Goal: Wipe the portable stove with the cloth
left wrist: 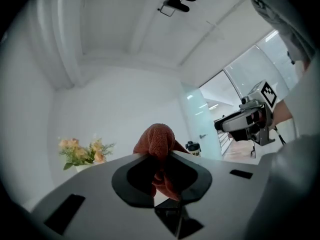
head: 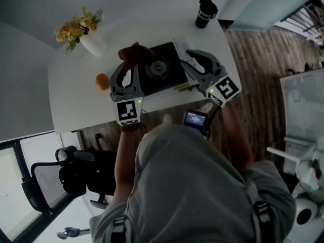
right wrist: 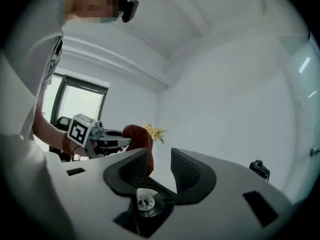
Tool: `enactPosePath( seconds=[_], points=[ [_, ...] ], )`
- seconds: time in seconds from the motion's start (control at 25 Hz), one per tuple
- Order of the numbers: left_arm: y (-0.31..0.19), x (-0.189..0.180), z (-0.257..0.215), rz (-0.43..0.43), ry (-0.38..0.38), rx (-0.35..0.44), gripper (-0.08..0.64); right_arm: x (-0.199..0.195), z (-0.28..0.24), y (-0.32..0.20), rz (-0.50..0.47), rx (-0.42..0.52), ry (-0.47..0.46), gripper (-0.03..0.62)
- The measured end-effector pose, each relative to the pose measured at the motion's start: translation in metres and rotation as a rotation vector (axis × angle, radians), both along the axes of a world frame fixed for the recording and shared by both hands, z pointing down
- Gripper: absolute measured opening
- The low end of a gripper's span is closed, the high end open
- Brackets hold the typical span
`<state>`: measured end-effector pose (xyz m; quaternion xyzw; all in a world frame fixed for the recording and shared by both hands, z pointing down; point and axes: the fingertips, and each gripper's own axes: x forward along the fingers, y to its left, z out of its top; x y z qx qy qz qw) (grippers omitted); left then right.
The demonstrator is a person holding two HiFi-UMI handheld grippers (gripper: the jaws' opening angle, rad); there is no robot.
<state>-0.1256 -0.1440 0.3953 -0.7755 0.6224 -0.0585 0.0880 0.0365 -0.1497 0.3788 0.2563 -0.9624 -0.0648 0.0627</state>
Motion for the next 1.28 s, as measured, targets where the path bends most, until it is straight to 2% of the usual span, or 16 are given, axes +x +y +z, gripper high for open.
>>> enactPosePath(
  seconds=[0.2,0.44,0.56,0.8,1.28],
  points=[
    [0.010,0.012,0.007,-0.044,0.111,-0.004,0.078,-0.007,0.000,0.004,0.096,0.003,-0.050,0.127],
    [0.019,0.026,0.021,-0.039,0.126,-0.021,0.078,0.003,0.035,0.002,0.237,-0.023,-0.011,0.060],
    [0.023,0.033,0.029,-0.023,0.123,-0.042,0.079,0.003,0.050,0.008,0.245,-0.046,0.019,0.035],
    [0.029,0.042,0.041,-0.005,0.121,-0.067,0.080,0.003,0.061,0.014,0.245,-0.085,0.019,0.034],
    [0.036,0.047,0.047,0.008,0.130,-0.090,0.080,0.007,0.064,0.019,0.230,-0.082,0.041,0.034]
  ],
)
